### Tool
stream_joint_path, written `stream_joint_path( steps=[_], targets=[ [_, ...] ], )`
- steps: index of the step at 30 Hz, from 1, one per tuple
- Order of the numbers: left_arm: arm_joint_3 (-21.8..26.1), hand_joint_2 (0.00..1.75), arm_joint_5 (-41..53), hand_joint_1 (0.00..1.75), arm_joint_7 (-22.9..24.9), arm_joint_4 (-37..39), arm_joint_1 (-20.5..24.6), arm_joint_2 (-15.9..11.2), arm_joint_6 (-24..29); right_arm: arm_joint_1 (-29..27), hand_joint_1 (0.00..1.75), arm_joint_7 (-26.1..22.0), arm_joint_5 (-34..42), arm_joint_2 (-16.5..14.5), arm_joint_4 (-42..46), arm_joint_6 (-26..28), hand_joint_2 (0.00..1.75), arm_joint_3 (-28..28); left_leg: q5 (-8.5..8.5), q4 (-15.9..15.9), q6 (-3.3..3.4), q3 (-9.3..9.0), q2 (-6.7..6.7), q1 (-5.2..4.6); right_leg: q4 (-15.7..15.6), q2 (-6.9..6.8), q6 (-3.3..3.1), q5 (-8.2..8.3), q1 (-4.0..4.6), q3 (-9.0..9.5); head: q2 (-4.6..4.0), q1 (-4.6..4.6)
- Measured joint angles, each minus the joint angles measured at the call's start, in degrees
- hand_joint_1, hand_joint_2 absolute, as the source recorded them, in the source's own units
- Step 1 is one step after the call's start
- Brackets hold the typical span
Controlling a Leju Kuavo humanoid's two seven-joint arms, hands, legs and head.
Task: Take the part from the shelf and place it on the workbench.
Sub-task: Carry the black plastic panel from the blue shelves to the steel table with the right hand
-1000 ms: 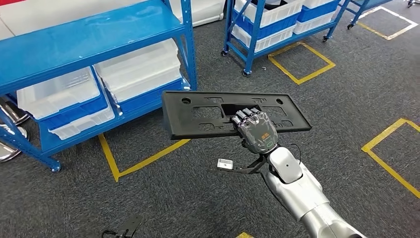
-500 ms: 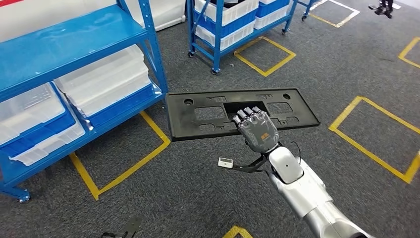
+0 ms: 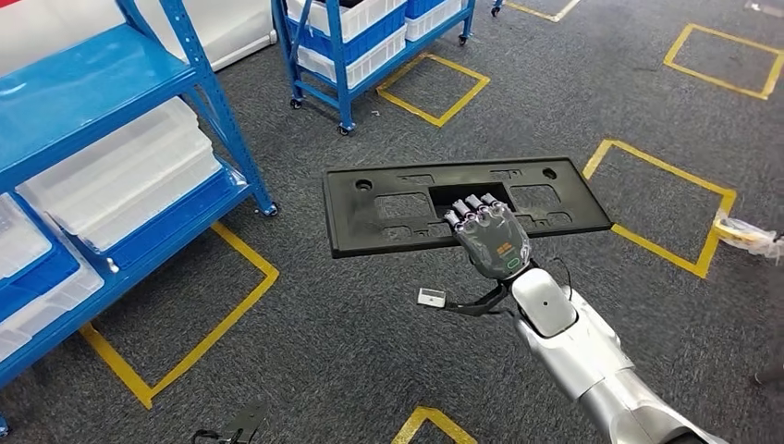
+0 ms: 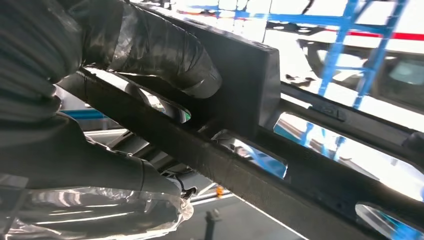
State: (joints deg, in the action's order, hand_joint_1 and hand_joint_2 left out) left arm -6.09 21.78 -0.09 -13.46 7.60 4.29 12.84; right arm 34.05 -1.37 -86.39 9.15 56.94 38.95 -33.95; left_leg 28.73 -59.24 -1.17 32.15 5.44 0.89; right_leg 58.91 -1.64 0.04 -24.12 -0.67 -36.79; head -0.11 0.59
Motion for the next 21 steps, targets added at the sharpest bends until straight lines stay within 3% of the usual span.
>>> stream_joint_path(
  steps=[3, 4, 5, 6, 7, 9, 11, 13, 14, 15, 17, 19, 20, 21],
  targets=[
    [0.17, 1.75, -0.03, 0.0, -0.09, 0.0, -0.3, 0.08, 0.1, 0.72, 1.75, -0.01, 0.31, 0.05, -0.31, 0.0, 1.75, -0.33, 5.0, -9.4, -0.16, 4.27, -4.2, 0.27, -0.28, 1.96, -0.94, 0.22, -0.13, 0.1, 0.01, -0.01],
    [0.22, 1.75, -0.03, 0.0, -0.06, 0.0, -0.49, 0.11, 0.15, 0.79, 1.75, -0.02, 0.43, 0.04, -0.44, 0.0, 1.75, -0.48, 6.11, -12.87, -0.17, 6.07, -4.74, 0.28, -0.24, 2.76, -1.06, 0.22, -0.05, 0.09, 0.01, 0.0],
    [0.24, 1.75, -0.02, 0.0, -0.03, 0.0, -0.64, 0.15, 0.2, 0.78, 1.75, -0.02, 0.54, 0.03, -0.59, 0.0, 1.75, -0.62, 6.17, -14.79, -0.16, 7.24, -4.99, 0.28, -0.17, 3.61, -1.08, 0.21, 0.03, 0.09, 0.02, 0.0],
    [0.25, 1.75, -0.01, 0.0, 0.0, 0.0, -0.69, 0.18, 0.26, 0.76, 1.75, -0.03, 0.66, 0.03, -0.74, 0.0, 1.75, -0.73, 5.16, -14.75, -0.13, 7.55, -5.1, 0.28, -0.06, 4.46, -1.08, 0.2, 0.08, 0.08, 0.01, 0.01],
    [0.26, 1.75, 0.03, 0.0, 0.03, 0.0, -0.67, 0.2, 0.31, 0.77, 1.75, -0.03, 0.76, 0.03, -0.87, 0.0, 1.75, -0.79, 3.17, -12.57, -0.06, 6.85, -5.27, 0.3, 0.09, 5.3, -1.05, 0.17, 0.09, 0.07, 0.01, 0.01],
    [0.26, 1.75, 0.12, 0.0, 0.06, 0.0, -0.52, 0.21, 0.34, 0.92, 1.75, 0.02, 1.02, 0.03, -0.98, 0.0, 1.75, -0.84, -0.86, -5.51, 0.24, 4.07, -7.15, 0.44, 0.59, 6.85, -0.78, 0.03, 0.11, -0.13, 0.0, 0.01],
    [0.28, 1.75, 0.21, 0.0, 0.11, 0.0, -0.43, 0.21, 0.34, 1.14, 1.75, 0.11, 1.21, 0.04, -1.04, 0.0, 1.75, -0.86, -1.95, -1.05, 0.48, 2.2, -9.05, 0.52, 1.07, 8.19, -0.16, 0.05, -0.03, -0.73, 0.0, 0.04],
    [0.28, 1.75, 0.3, 0.0, 0.22, 0.0, -0.37, 0.3, 0.33, 1.11, 1.75, 0.22, 1.38, 0.27, -1.08, 0.0, 1.75, -0.88, -1.66, -0.17, 0.88, 1.77, -8.74, 0.43, 0.93, 9.41, 0.71, 0.44, -0.27, -1.24, 0.0, 0.04],
    [0.28, 1.75, 0.35, 0.0, 0.27, 0.0, -0.29, 0.4, 0.32, 0.96, 1.75, 0.29, 1.5, 0.48, -1.07, 0.0, 1.75, -0.89, -1.91, 0.11, 1.28, 1.61, -8.1, 0.43, 0.93, 9.21, 1.08, 0.46, -0.28, -1.39, 0.0, 0.03],
    [0.28, 1.75, 0.37, 0.0, 0.28, 0.0, -0.19, 0.51, 0.32, 0.86, 1.75, 0.37, 1.63, 0.73, -1.03, 0.0, 1.75, -0.9, -2.16, 0.51, 1.79, 1.43, -7.43, 0.5, 1.55, 8.15, 1.34, 0.01, -0.2, -1.73, 0.0, 0.17],
    [0.28, 1.75, 0.44, 0.0, 0.3, 0.0, -0.09, 0.67, 0.31, 0.8, 1.75, 0.62, 1.86, 0.99, -0.96, 0.01, 1.75, -0.92, -2.51, 1.12, 2.61, 1.12, -5.97, 0.5, 6.01, 4.58, 1.61, -2.63, -0.11, -3.82, 0.01, 0.47],
    [0.28, 1.75, 0.49, 0.0, 0.33, 0.0, -0.21, 0.69, 0.26, 0.66, 1.75, 0.79, 1.96, 1.03, -0.92, 0.01, 1.75, -0.94, -2.45, 1.14, 2.86, 1.09, -4.55, 0.31, 12.97, 2.5, 1.91, -5.77, -0.26, -7.16, 0.02, 0.63],
    [0.28, 1.75, 0.5, 0.0, 0.34, 0.0, -0.26, 0.7, 0.22, 0.47, 1.75, 0.81, 1.97, 1.07, -0.92, 0.0, 1.75, -0.95, -2.36, 1.09, 2.84, 1.09, -3.79, 0.27, 15.15, 2.16, 2.06, -6.3, -0.38, -8.21, 0.01, 0.64],
    [0.28, 1.75, 0.5, 0.0, 0.35, 0.0, -0.27, 0.71, 0.17, 0.3, 1.75, 0.85, 1.98, 1.12, -0.92, 0.0, 1.75, -0.96, -2.24, 1.03, 2.76, 1.06, -3.02, 0.26, 15.34, 1.9, 2.18, -5.82, -0.5, -8.22, 0.01, 0.65]
  ],
)
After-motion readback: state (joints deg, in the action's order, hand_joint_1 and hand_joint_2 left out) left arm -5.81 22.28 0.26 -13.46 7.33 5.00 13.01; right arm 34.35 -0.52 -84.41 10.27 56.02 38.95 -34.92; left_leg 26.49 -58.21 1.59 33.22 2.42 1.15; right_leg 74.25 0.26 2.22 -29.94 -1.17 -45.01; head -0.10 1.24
